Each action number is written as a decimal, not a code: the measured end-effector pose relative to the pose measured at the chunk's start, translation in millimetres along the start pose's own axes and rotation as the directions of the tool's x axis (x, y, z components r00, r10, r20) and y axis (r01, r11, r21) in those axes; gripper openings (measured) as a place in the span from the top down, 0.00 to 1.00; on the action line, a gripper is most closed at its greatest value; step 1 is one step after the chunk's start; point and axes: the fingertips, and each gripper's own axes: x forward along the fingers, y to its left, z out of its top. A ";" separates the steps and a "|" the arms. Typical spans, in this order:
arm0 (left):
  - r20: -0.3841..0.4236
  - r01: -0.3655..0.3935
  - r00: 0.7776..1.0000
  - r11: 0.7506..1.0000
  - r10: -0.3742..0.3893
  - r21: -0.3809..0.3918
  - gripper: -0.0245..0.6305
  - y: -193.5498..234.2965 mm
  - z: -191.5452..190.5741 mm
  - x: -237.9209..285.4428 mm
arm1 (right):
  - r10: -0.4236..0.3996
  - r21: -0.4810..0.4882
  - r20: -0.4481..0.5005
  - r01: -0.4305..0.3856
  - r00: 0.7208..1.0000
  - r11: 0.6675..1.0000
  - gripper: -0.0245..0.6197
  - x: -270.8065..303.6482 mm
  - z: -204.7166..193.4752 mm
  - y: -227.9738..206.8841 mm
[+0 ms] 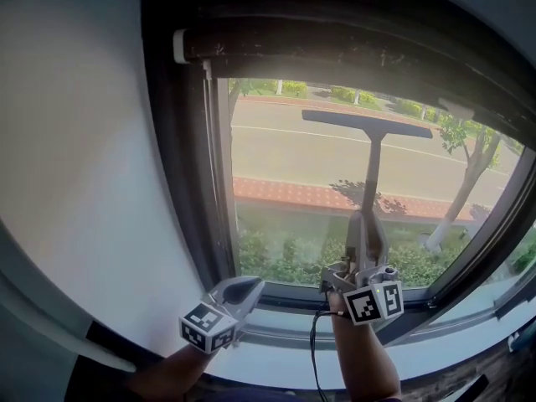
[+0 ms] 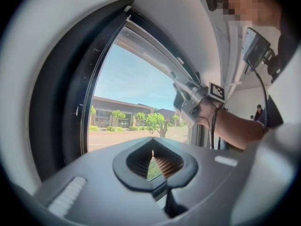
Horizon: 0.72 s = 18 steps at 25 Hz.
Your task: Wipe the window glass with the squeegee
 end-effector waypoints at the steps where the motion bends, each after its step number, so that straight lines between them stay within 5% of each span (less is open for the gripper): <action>1: -0.004 0.007 1.000 1.000 -0.007 -0.001 0.96 -3.2 0.0 -1.3 | -0.004 0.000 -0.007 0.004 1.000 1.000 0.80 -4.0 -1.5 -0.2; 18: -0.035 0.029 0.999 1.000 -0.029 -0.011 0.96 -10.7 -5.8 -15.1 | -0.080 0.008 -0.097 0.081 0.992 0.997 0.80 -51.6 -29.9 1.1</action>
